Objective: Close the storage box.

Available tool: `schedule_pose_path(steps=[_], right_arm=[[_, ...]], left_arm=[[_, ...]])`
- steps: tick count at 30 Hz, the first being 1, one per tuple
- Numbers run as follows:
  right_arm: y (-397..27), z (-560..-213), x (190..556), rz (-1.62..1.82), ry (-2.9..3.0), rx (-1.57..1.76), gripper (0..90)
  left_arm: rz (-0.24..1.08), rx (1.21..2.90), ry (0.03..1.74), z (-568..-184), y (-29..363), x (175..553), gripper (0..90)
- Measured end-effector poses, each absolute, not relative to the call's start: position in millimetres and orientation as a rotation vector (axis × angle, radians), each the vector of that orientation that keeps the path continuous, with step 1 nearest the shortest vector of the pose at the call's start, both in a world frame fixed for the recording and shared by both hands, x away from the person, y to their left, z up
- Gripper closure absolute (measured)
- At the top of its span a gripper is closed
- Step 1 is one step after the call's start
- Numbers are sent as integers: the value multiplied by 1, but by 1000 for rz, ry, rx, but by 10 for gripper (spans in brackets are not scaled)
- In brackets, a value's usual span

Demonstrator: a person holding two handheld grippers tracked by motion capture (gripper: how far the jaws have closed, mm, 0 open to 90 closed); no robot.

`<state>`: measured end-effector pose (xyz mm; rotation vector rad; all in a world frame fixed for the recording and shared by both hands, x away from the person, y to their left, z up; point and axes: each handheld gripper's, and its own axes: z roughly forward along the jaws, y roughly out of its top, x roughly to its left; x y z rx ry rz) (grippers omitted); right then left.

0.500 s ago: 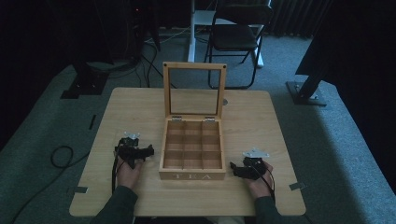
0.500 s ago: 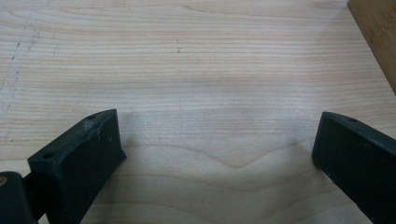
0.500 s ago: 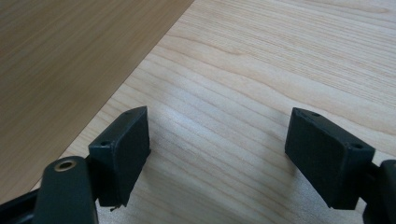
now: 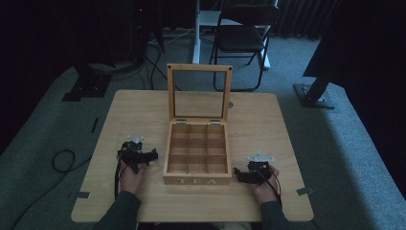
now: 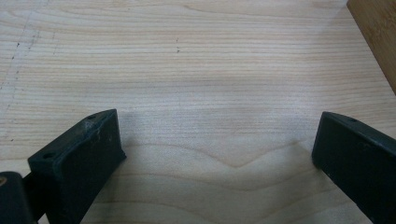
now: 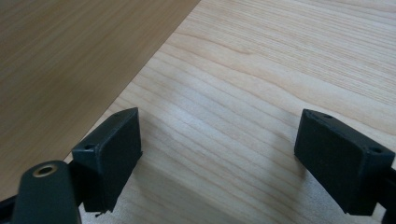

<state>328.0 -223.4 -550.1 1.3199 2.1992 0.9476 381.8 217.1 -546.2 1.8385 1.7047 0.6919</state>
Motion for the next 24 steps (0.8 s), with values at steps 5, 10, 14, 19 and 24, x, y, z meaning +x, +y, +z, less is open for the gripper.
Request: schedule_pose_path(steps=[5, 10, 14, 19, 24], right_arm=[[-223, -546, 326, 939, 2200, 1331, 313], [-224, -538, 324, 976, 2187, 1358, 411], [-222, -529, 322, 1017, 2162, 1346, 441], [-218, -519, 321, 1050, 2141, 1332, 467], [-216, -514, 324, 1067, 2131, 1328, 475]], left_arm=[[692, 1837, 1706, -546, 217, 382, 16], [693, 1835, 1708, -546, 217, 382, 16], [693, 1835, 1709, -546, 217, 382, 16], [693, 1835, 1709, -546, 217, 382, 16], [693, 1834, 1709, -546, 217, 382, 16]])
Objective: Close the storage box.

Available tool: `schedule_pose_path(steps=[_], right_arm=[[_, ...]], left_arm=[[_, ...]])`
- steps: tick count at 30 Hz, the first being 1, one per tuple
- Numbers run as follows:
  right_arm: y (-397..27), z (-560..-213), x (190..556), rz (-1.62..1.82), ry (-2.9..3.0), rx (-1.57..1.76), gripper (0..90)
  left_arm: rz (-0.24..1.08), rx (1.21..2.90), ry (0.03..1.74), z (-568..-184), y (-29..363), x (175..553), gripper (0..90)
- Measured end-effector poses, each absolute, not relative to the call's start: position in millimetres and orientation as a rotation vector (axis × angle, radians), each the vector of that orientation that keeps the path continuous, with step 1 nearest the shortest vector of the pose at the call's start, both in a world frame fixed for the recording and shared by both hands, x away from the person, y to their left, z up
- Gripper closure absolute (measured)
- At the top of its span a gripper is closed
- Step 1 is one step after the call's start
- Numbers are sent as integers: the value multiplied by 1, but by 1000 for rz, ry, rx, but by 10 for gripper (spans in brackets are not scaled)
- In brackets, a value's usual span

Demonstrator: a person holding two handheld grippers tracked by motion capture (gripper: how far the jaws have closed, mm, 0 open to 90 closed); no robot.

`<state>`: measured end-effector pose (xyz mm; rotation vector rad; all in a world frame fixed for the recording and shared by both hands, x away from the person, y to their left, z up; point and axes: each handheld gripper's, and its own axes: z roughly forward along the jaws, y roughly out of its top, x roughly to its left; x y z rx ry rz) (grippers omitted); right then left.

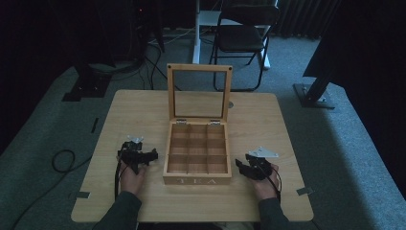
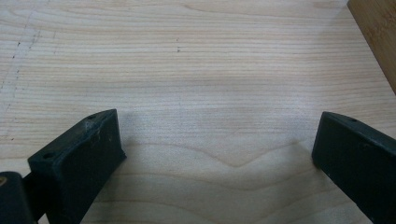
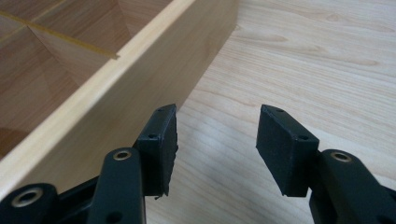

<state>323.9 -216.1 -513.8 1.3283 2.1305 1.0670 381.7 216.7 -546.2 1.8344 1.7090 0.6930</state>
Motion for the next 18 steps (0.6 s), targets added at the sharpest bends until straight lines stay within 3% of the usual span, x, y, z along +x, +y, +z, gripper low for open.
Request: schedule_pose_path(steps=[18], right_arm=[[-213, -492, 341, 1100, 2117, 1322, 501]], left_arm=[[695, 1831, 1714, -546, 216, 381, 16]])
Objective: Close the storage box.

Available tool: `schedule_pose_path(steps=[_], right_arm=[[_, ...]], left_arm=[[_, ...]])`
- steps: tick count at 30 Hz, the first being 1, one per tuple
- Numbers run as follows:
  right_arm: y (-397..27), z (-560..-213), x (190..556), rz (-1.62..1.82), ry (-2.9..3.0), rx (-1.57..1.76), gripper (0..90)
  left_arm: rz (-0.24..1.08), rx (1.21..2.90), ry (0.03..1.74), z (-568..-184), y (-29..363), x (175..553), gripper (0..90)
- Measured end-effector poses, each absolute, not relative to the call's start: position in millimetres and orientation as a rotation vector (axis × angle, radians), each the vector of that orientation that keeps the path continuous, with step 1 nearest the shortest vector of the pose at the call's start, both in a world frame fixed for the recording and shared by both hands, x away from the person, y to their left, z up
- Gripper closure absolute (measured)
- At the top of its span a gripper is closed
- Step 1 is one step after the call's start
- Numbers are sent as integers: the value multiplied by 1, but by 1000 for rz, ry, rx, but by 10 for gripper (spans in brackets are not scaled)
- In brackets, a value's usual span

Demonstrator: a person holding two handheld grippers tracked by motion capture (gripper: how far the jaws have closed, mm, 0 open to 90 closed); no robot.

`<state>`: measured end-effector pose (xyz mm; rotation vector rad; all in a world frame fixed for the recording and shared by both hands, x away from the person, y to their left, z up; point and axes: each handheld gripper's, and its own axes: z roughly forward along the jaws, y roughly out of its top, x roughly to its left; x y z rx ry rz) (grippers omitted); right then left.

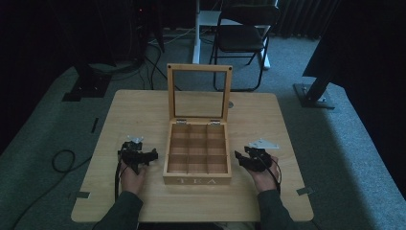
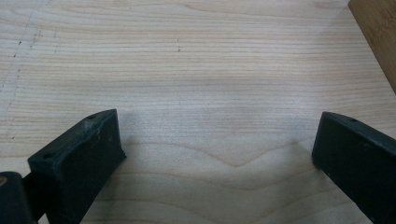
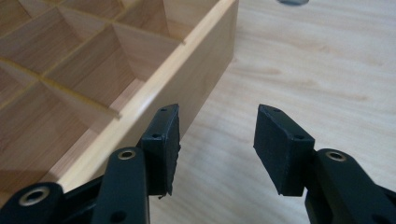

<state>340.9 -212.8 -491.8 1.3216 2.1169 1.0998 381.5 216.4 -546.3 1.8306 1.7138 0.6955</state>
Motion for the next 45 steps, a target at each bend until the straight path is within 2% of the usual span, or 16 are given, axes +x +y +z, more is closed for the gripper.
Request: schedule_pose_path(steps=[23, 32, 45], right_arm=[[-218, -445, 376, 1141, 2039, 1274, 529], [-210, -436, 388, 1140, 2038, 1265, 482], [-200, -424, 412, 1188, 2031, 1252, 468]], left_arm=[[696, 1833, 1712, -546, 217, 381, 16], [697, 1829, 1713, -546, 216, 382, 16], [697, 1830, 1712, -546, 216, 381, 16]])
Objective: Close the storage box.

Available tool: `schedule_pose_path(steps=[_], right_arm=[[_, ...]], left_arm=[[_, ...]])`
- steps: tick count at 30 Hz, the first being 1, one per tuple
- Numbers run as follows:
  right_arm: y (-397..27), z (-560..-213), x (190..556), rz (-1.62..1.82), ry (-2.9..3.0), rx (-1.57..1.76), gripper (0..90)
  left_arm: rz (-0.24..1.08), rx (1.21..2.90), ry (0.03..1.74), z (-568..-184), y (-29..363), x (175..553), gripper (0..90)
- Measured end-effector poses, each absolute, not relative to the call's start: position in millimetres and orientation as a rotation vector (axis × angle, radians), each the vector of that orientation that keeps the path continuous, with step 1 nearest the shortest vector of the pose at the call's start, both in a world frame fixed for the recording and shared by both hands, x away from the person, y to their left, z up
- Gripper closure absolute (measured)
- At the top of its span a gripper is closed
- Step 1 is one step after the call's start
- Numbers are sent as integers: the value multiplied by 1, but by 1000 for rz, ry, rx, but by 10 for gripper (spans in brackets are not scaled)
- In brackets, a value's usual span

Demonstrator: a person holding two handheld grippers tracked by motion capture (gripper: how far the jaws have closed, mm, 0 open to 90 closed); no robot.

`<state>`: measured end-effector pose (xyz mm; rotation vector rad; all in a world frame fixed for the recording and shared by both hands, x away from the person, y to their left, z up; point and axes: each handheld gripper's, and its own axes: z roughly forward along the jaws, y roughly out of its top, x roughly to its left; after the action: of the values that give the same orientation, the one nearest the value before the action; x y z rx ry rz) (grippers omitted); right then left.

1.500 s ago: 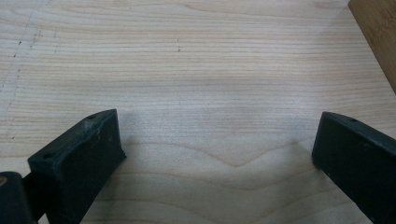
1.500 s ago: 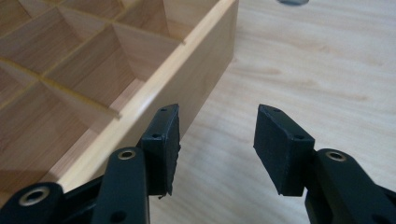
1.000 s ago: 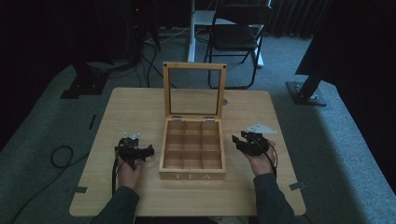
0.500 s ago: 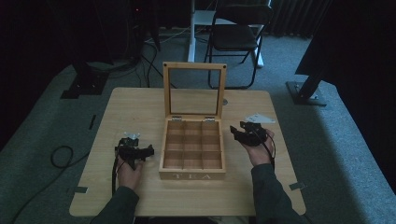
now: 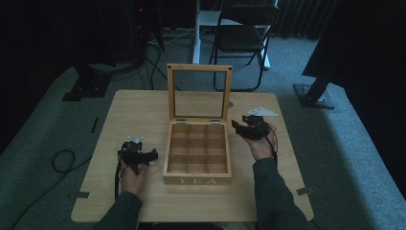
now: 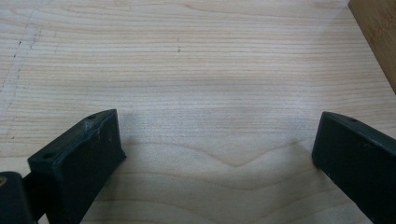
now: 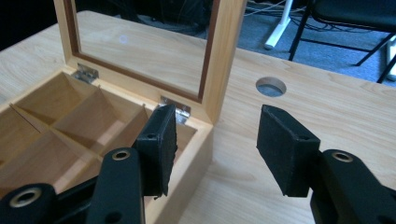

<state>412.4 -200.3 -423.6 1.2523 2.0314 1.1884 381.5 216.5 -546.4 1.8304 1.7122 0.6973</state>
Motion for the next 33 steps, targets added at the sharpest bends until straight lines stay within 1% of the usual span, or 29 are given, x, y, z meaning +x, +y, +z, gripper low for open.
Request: schedule_pose_path(steps=[15, 23, 33], right_arm=[[-192, -415, 436, 1159, 2048, 1224, 451], [-185, -410, 449, 1200, 2063, 1220, 425], [-178, -401, 463, 1234, 2062, 1193, 442]], left_arm=[[696, 1836, 1711, -546, 217, 381, 16], [696, 1833, 1712, -546, 217, 381, 16], [696, 1833, 1713, -546, 216, 381, 16]])
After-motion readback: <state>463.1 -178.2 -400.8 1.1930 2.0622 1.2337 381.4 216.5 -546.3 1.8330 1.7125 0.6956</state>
